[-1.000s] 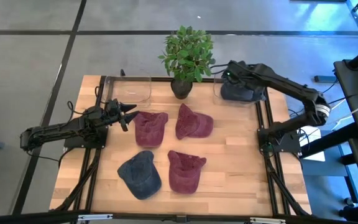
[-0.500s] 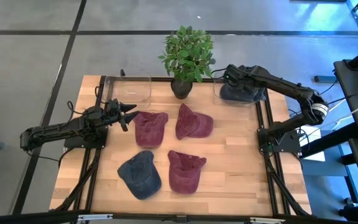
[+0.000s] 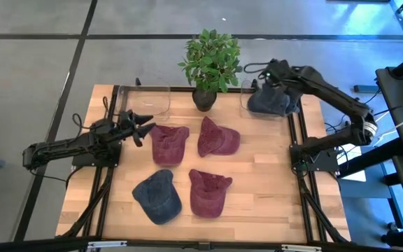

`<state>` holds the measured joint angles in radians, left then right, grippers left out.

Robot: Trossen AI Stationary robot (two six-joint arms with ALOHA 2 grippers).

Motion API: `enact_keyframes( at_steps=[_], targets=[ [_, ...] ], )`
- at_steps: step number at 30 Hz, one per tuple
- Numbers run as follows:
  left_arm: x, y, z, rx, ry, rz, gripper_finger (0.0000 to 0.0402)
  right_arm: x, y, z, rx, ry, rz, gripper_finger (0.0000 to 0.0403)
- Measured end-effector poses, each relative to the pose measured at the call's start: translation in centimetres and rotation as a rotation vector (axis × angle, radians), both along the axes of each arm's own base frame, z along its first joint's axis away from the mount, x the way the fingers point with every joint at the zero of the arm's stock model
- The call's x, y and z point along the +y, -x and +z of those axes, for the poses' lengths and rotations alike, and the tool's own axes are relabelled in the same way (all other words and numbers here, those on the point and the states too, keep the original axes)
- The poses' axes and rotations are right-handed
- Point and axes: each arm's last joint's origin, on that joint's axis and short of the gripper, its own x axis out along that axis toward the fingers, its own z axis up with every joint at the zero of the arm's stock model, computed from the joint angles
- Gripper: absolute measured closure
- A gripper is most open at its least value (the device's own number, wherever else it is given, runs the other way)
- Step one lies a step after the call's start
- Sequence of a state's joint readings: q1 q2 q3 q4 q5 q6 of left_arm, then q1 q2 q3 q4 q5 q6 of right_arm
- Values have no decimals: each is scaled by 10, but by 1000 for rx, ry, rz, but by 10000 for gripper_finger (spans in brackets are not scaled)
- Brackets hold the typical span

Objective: Pick & Place hat
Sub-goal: Put the top left red cap into the left transparent bin

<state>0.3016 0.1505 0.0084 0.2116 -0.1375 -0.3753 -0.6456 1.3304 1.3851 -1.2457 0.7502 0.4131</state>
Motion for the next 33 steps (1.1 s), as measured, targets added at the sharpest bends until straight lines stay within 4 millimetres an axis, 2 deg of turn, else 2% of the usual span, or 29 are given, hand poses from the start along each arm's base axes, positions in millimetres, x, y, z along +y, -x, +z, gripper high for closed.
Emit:
enact_keyframes(
  at_steps=[4, 9, 12, 16, 21, 25, 28, 33],
  targets=[
    [-2, 1, 10, -116, 12, -54, 187, 18, 2, 31, -149, 31, 100, 204],
    [-3, 1, 20, -107, -34, -74, 187, 49, -6, 41, -317, 8, 296, 210],
    [-3, -3, 31, 61, -7, -84, 187, 67, -9, 43, -371, 28, 338, 210],
    [0, -15, 51, 323, 15, -56, 187, 79, -13, 41, -389, 57, 365, 210],
    [10, -53, 73, 593, -144, -77, 190, 84, -18, 34, -391, 44, 376, 210],
    [22, -90, 77, 830, -274, -165, 202, 84, -20, 29, -401, 33, 362, 210],
    [35, -111, 73, 1031, -278, -205, 218, 84, -20, 28, -399, 27, 361, 210],
    [56, -142, 52, 1214, -232, -275, 241, 87, -21, 28, -407, 10, 382, 210]
  ],
)
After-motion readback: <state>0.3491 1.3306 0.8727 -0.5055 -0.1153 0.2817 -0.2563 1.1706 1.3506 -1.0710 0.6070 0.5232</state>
